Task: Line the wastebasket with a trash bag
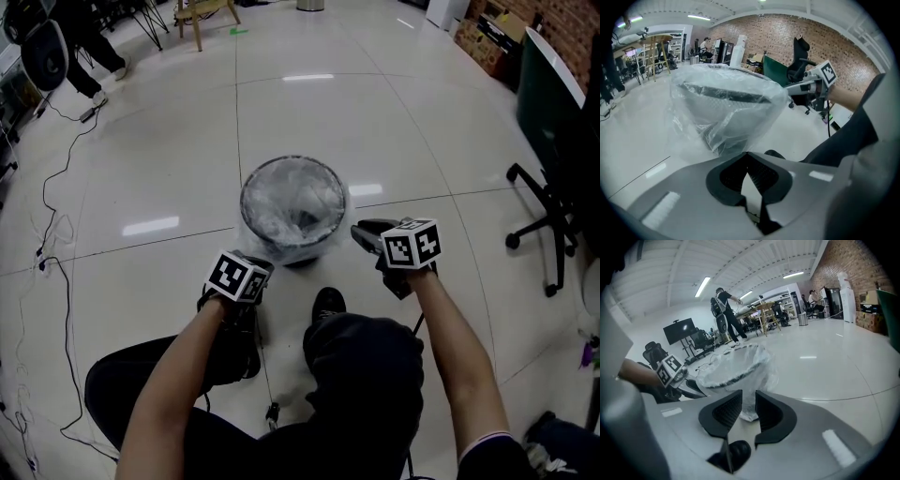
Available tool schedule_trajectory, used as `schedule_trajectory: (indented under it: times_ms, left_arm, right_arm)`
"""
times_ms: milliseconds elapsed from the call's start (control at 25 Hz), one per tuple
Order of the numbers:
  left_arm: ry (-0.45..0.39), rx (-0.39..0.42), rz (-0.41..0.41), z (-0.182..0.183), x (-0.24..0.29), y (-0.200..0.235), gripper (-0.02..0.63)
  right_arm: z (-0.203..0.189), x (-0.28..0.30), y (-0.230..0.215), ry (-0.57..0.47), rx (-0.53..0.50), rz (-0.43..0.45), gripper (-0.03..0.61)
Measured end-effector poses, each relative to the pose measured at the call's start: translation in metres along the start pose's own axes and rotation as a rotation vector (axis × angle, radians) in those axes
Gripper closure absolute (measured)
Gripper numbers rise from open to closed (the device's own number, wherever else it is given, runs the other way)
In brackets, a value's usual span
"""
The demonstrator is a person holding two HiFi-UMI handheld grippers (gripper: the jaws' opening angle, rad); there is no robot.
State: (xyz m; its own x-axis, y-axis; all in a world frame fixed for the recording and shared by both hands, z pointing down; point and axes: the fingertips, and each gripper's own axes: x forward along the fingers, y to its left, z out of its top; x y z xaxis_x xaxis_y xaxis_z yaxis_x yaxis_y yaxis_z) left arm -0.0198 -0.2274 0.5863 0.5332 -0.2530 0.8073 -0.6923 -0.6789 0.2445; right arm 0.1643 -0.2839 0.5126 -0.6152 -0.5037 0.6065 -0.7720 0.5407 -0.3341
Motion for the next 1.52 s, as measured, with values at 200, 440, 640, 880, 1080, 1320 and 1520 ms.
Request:
schedule_trajectory:
  times_ms: [200, 440, 640, 880, 1080, 1320, 1520]
  left_arm:
    - [0.005, 0.011, -0.01, 0.002, -0.001, -0.008, 0.603]
    - [-0.013, 0.009, -0.014, 0.003, -0.003, -0.012, 0.603]
    - [-0.018, 0.003, -0.012, 0.003, -0.005, -0.01, 0.601]
    - [-0.025, -0.013, -0.002, 0.002, -0.007, -0.006, 0.603]
    - [-0.035, -0.028, -0.004, 0.004, -0.01, -0.004, 0.602]
    - [-0.064, -0.043, 0.046, 0.006, -0.008, 0.007, 0.601]
    - [-0.092, -0.052, 0.022, 0.006, -0.021, 0.002, 0.518]
  right_arm:
    - [0.033, -0.004, 0.005, -0.076, 0.008, 0.003, 0.479]
    - [0.036, 0.011, -0.001, -0.098, 0.099, 0.029, 0.527]
    - [0.03, 0.014, -0.004, -0.05, 0.057, 0.029, 0.578]
    - [0.026, 0.025, -0.015, -0.005, 0.012, -0.006, 0.577]
    - [0.014, 0.034, -0.022, -0.047, 0.091, 0.01, 0.577]
    - [0.012, 0.044, -0.019, -0.096, 0.128, 0.053, 0.569]
    - [0.011, 0.035, -0.017, -0.1, 0.127, 0.074, 0.502]
